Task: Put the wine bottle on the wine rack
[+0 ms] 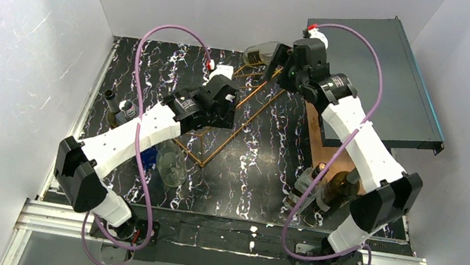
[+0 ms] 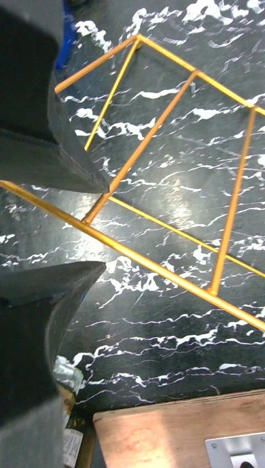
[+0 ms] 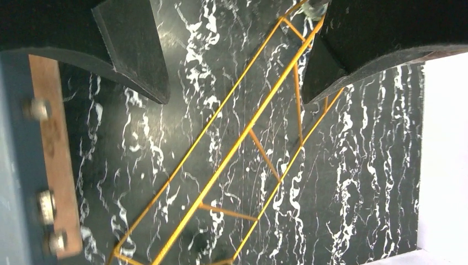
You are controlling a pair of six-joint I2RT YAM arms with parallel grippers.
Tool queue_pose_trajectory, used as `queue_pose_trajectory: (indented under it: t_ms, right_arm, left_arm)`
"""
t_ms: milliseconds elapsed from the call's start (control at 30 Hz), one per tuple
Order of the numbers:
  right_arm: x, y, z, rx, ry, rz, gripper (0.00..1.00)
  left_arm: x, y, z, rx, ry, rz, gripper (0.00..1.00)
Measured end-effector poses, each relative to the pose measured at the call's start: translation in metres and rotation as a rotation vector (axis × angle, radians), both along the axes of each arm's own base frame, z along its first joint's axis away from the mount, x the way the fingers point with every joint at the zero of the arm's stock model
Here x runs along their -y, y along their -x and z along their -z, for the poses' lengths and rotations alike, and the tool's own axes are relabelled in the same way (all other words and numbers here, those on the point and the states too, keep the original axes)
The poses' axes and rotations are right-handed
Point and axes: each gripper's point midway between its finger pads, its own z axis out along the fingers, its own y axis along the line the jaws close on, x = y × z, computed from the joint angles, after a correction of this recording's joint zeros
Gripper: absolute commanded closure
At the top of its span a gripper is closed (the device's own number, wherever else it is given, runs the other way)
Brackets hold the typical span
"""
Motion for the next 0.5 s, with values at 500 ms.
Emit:
queue_pose_trajectory:
  t_ms: [500]
  right_arm:
    - [-0.018, 0.026, 0.035, -0.122, -0.179, 0.091, 0.08]
  left_arm:
    - [0.027, 0.035, -0.103, 0.034, 0.153, 0.304, 0.02]
